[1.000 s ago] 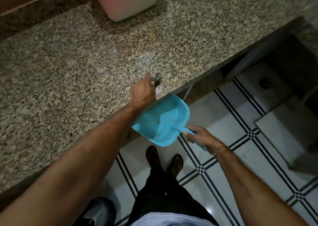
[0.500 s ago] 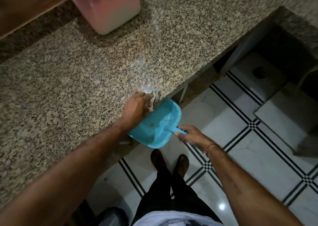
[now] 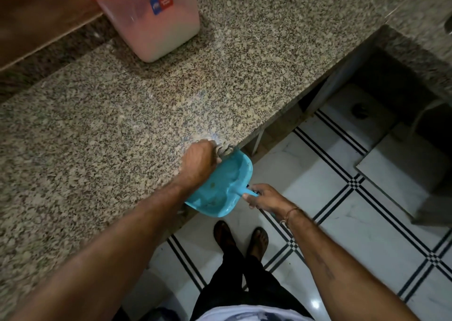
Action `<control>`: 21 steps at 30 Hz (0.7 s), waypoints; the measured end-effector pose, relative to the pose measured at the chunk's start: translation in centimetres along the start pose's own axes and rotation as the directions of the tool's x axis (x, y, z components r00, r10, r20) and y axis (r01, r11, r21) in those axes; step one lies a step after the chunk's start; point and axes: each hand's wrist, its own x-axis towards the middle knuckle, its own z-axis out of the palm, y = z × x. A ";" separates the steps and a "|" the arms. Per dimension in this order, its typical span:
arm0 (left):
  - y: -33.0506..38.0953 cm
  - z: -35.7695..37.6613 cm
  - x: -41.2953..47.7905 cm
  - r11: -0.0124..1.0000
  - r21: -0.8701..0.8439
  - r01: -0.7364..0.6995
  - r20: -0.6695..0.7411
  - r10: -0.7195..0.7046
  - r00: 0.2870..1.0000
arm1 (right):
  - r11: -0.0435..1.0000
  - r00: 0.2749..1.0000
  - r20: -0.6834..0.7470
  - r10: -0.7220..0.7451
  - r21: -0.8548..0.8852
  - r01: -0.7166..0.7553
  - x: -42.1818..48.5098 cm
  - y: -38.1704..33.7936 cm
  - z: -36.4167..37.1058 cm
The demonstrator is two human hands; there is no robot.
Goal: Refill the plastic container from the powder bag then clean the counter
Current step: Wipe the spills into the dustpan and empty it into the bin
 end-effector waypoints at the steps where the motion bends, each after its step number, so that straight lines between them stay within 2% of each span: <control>1: 0.4 0.4 -0.4 0.999 0.005 -0.037 -0.011 0.037 0.999 | 1.000 1.000 -0.004 0.001 -0.008 -0.001 0.0 0.0 0.0; 3: 0.7 0.9 -0.8 0.997 -0.025 -0.077 -0.032 0.076 0.997 | 1.000 1.000 -0.015 0.000 -0.022 0.000 -0.1 -0.1 -0.1; 5: -0.1 0.4 0.0 0.993 -0.111 -0.049 -0.051 0.044 0.998 | 1.000 1.000 -0.027 0.008 -0.006 -0.008 -0.2 0.1 0.0; 8: -2.3 -0.6 1.6 0.983 -0.177 -0.038 0.026 0.043 0.999 | 1.000 0.999 -0.036 0.005 0.026 -0.004 -0.2 0.3 0.2; 13: -1.9 0.2 1.1 0.980 -0.040 -0.196 0.066 0.198 0.978 | 0.999 1.000 -0.030 0.004 0.054 -0.002 -0.3 0.2 1.0; 17: -1.7 -1.1 3.0 0.990 -0.027 -0.136 0.206 0.139 0.969 | 0.998 1.000 -0.026 -0.013 0.056 0.014 -0.3 -0.2 1.5; 19: -1.8 -1.2 3.3 0.994 -0.036 -0.106 0.203 0.111 0.973 | 0.999 0.999 -0.030 -0.011 0.053 0.013 -0.3 -0.3 1.5; 21: -1.9 -0.8 2.0 0.997 -0.013 -0.078 0.131 0.079 0.988 | 0.999 0.999 -0.038 -0.005 0.041 0.006 -0.3 -0.4 1.4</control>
